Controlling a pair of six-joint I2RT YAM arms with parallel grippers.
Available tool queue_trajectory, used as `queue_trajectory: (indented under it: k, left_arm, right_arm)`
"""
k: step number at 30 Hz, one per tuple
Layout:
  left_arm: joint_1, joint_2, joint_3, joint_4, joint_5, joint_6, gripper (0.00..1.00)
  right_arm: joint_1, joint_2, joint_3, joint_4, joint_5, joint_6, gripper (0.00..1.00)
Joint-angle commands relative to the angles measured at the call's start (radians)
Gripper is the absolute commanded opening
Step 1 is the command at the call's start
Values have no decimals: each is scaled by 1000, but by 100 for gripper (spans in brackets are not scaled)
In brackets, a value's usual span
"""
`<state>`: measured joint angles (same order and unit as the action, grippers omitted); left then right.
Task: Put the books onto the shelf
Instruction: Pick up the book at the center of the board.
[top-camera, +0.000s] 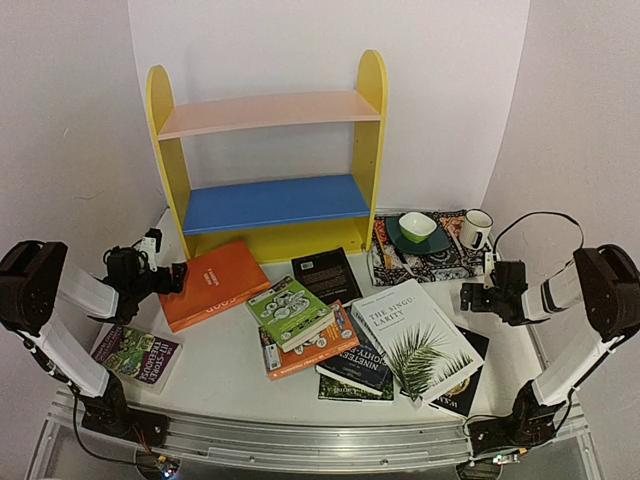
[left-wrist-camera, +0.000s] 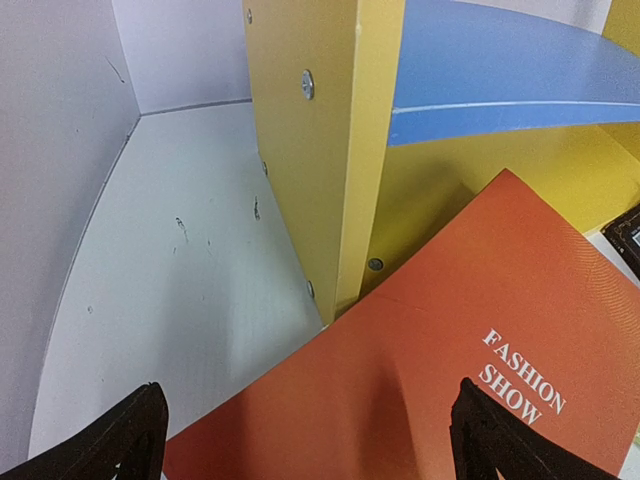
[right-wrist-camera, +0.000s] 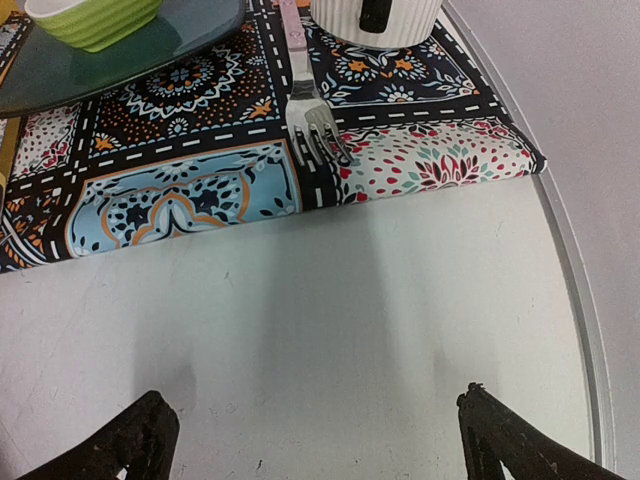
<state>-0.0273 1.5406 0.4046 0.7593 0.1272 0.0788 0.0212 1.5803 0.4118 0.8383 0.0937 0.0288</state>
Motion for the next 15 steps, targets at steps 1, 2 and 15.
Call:
queue_trajectory:
  k: [1,2,15]
  left_arm:
    - [0,-3,32,27,-46,-6,100]
    - [0,-4,30,27,-59,-13,100]
    - [0,-162,-29,14,-245,-70,100]
  right_arm:
    - [-3,-3,18,6,-1,-3,98]
    - [-3,-3,18,6,-2,-4,98]
    - [-3,-63,29,-55,13,2,98]
